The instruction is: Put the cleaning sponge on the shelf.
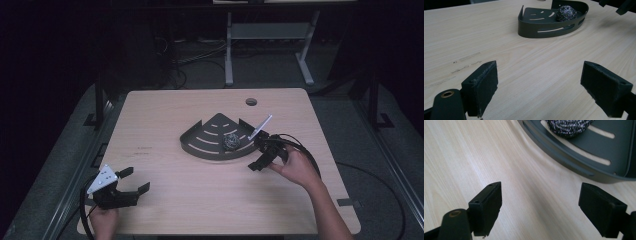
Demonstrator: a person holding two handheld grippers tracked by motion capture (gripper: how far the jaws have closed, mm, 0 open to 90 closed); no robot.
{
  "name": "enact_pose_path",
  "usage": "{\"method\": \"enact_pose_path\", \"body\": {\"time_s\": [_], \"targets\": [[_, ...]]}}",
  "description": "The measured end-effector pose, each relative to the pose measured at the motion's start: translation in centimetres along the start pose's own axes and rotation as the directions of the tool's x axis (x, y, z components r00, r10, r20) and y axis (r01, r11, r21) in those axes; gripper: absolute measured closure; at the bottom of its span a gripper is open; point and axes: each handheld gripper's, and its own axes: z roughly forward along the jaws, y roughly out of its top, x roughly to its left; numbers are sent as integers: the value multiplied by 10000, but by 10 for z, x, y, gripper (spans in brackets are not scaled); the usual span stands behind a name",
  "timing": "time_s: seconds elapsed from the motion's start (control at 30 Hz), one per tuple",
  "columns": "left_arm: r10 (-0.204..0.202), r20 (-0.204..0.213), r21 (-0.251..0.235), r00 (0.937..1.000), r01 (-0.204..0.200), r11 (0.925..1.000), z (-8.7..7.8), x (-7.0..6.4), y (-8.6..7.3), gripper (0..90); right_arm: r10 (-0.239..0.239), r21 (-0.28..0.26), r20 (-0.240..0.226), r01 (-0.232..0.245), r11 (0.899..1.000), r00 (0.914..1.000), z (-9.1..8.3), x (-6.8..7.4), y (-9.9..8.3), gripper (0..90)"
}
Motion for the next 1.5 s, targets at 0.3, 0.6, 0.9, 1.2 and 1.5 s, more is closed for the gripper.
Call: {"method": "enact_pose_path", "body": {"time_s": [0.3, 0.6, 0.9, 1.2, 1.5], "targets": [[-5, -6, -8, 10000, 5, 10000, 0, 0, 0, 137, 181, 114, -28, -180, 9998, 9998, 4, 1, -16, 183], [-13, -12, -3, 10000, 13, 10000, 1, 0, 0, 137, 222, 89, -9, -222, 9997, 9998, 3, 4, -26, 183], [8, -29, 31, 10000, -8, 10000, 0, 0, -1, 137, 265, 33, -28, -265, 9996, 9996, 1, 8, -34, 182], [46, -26, 36, 10000, -46, 10000, 1, 0, 0, 137, 343, -56, -68, -343, 9994, 9994, 1, 11, -45, 182], [-1, -18, 21, 10000, 1, 10000, 1, 0, -1, 137, 471, -111, -113, -472, 9988, 9988, 2, 15, -57, 182]]}}
